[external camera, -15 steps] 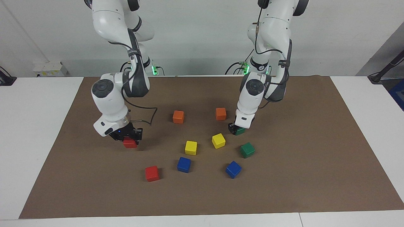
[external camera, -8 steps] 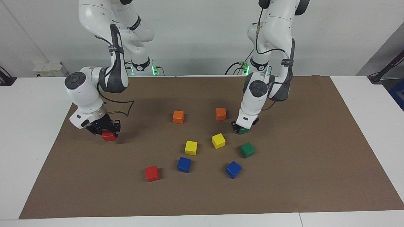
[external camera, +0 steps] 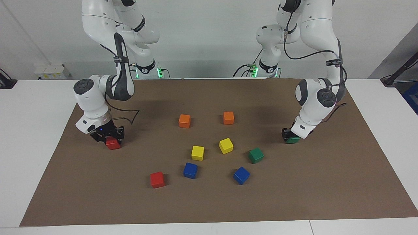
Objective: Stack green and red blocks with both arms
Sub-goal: 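Carry the red block outward with the right gripper while the left gripper carries green, then set both blocks on the table and open both grippers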
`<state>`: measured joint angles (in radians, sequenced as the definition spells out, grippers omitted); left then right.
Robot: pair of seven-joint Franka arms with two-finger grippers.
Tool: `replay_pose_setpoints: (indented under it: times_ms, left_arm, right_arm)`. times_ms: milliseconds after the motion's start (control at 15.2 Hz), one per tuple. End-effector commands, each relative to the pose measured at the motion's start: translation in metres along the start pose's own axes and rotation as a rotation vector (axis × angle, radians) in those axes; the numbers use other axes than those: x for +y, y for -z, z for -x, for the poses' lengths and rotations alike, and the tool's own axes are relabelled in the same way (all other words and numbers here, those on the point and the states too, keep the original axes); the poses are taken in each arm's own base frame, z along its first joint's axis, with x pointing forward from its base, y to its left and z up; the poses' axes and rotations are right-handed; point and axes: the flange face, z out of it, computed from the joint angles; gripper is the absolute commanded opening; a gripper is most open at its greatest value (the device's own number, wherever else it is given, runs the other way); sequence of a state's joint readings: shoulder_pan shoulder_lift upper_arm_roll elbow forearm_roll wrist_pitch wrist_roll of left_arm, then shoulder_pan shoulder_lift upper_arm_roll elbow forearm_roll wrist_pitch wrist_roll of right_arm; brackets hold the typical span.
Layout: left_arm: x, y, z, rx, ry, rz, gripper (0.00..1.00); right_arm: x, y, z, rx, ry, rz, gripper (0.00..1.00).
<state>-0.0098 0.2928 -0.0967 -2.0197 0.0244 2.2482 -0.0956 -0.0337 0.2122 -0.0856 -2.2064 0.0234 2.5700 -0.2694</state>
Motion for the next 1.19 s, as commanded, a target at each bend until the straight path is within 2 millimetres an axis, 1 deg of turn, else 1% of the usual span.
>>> replay_pose_setpoints:
  times_ms: [0,66,132,198,264,330,396,462,528,594,726,792,858,924,990,1056,1122]
  left_arm:
    - [-0.003,-0.005,0.008,0.002,-0.054,-0.009,0.0]
    - [-0.003,-0.006,0.008,0.001,-0.057,-0.009,0.0]
    - [-0.003,-0.006,0.008,0.002,-0.057,-0.009,0.0]
    - [-0.003,-0.006,0.008,0.001,-0.06,-0.009,0.0]
    - [-0.004,-0.006,0.008,0.001,-0.059,-0.009,0.08]
    - [-0.004,-0.006,0.008,0.004,-0.059,-0.009,0.4]
    - [-0.004,-0.004,0.006,0.007,-0.058,-0.009,0.99]
    - [-0.004,0.0,0.004,0.008,-0.058,-0.009,1.0]
    - [-0.004,0.01,-0.003,0.024,-0.056,-0.008,1.0]
    - [-0.005,0.018,-0.008,0.018,-0.053,-0.008,1.0]
    - [-0.006,0.05,-0.023,0.012,-0.049,-0.01,1.0]
    - [0.003,0.056,-0.034,0.005,-0.039,0.001,1.0]
    - [0.018,0.061,-0.041,0.022,0.003,0.008,1.0]
    - [0.053,0.062,-0.042,0.033,0.074,0.011,1.0]
    - [0.078,0.06,-0.044,0.041,0.115,0.014,1.0]
    - [0.096,0.064,-0.051,0.046,0.132,0.022,1.0]
    - [0.13,0.058,-0.06,0.04,0.157,0.023,1.0]
  right_arm:
    - [0.003,0.002,-0.001,0.019,0.004,-0.005,1.0]
    - [0.003,0.005,-0.005,0.022,0.008,-0.005,1.0]
    - [0.0,0.012,-0.015,0.023,0.015,-0.007,1.0]
    - [-0.005,0.022,-0.03,0.001,0.025,-0.016,1.0]
    - [-0.018,0.042,-0.056,-0.008,0.047,-0.022,1.0]
    - [-0.037,0.056,-0.078,-0.028,0.05,-0.024,1.0]
    - [-0.049,0.067,-0.094,-0.035,0.017,-0.024,1.0]
    - [-0.064,0.075,-0.108,-0.035,-0.002,-0.026,1.0]
    - [-0.079,0.08,-0.119,-0.024,-0.006,-0.026,1.0]
    - [-0.095,0.079,-0.13,-0.013,-0.007,-0.029,1.0]
    - [-0.116,0.073,-0.157,0.001,-0.036,-0.038,1.0]
    - [-0.128,0.067,-0.17,-0.003,-0.05,-0.036,1.0]
    - [-0.142,0.059,-0.177,-0.019,-0.061,-0.037,1.0]
    - [-0.156,0.055,-0.186,-0.014,-0.066,-0.037,1.0]
    - [-0.172,0.051,-0.192,-0.008,-0.06,-0.038,1.0]
    - [-0.178,0.042,-0.198,-0.006,-0.069,-0.039,1.0]
    - [-0.18,0.037,-0.207,0.004,-0.078,-0.039,1.0]
